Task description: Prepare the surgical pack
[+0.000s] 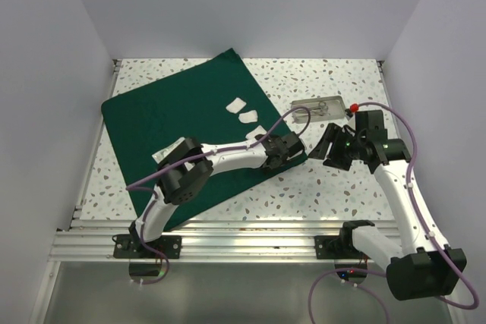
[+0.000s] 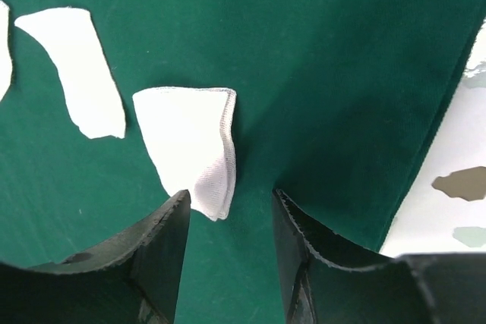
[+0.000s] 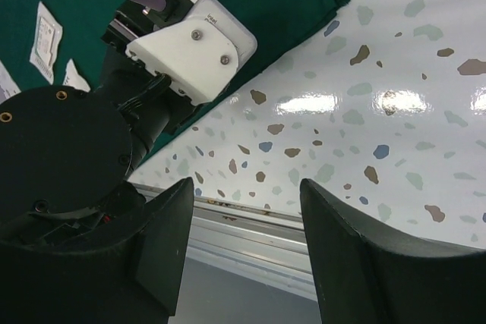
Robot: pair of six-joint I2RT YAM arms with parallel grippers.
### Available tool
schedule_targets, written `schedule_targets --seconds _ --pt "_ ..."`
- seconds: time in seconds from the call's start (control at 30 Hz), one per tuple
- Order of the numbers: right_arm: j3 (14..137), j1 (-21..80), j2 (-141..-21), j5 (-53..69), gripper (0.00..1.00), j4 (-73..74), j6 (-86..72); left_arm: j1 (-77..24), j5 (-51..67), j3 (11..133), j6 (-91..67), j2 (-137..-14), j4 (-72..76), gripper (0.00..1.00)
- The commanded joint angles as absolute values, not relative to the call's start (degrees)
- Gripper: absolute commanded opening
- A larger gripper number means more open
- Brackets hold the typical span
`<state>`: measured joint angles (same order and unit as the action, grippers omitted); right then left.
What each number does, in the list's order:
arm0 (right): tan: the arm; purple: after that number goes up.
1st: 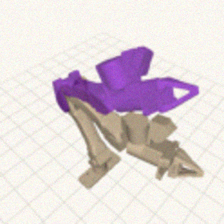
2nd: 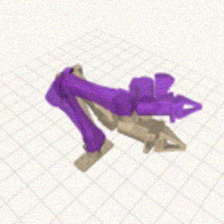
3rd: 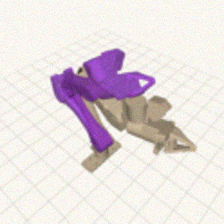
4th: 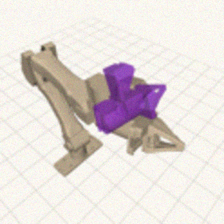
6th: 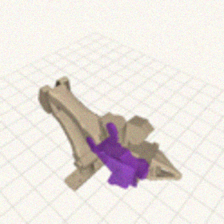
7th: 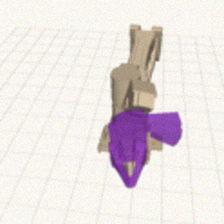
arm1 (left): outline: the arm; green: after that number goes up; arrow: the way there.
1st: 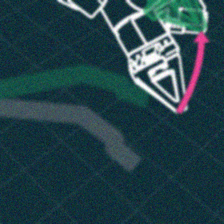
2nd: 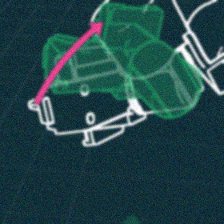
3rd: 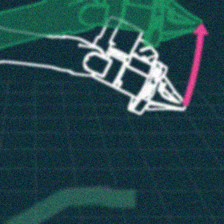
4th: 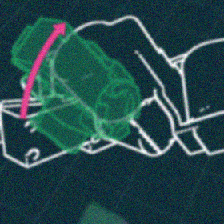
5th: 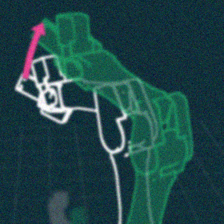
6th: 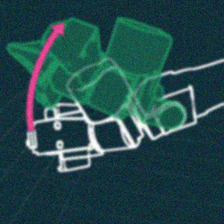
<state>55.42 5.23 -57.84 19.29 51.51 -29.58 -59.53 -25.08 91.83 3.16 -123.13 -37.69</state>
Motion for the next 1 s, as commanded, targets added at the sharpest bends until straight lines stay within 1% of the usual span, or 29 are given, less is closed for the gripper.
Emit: schedule_targets --seconds 0.0,0.33,0.43,0.53,0.63,0.73,0.77,0.9,0.97 --pt "55.28 4.92 -57.39 21.36 0.62 50.10 -29.97 -59.59 -25.66 93.69 5.10 -124.45 -35.51 0.49" --pt "55.99 4.92 -58.27 22.15 0.62 50.45 -29.53 -59.50 -26.98 94.04 5.63 -125.07 -34.72 0.38" --pt "56.25 4.92 -58.45 22.41 0.62 50.71 -29.44 -59.33 -26.55 94.04 5.63 -124.98 -34.28 0.32" --pt "56.60 4.92 -58.62 22.41 0.62 51.06 -29.09 -58.98 -26.37 94.22 5.45 -125.16 -34.28 0.28" --pt "56.86 4.92 -58.71 22.32 0.62 51.42 -28.92 -58.19 -26.10 94.31 5.01 -125.16 -34.54 0.20" --pt "57.04 4.92 -58.80 22.32 0.62 51.59 -28.74 -57.31 -26.19 94.31 4.92 -124.89 -34.54 0.16" --pt "56.95 4.92 -58.89 22.41 0.62 51.50 -28.83 -57.04 -26.80 94.39 4.92 -124.54 -34.54 0.09" --pt "57.04 4.92 -59.24 22.67 0.62 51.50 -28.74 -56.69 -27.33 95.01 5.01 -123.31 -33.93 0.01" --pt "57.04 4.92 -59.41 22.76 0.62 51.33 -28.74 -56.69 -27.16 96.50 4.49 -123.13 -35.15 0.00"
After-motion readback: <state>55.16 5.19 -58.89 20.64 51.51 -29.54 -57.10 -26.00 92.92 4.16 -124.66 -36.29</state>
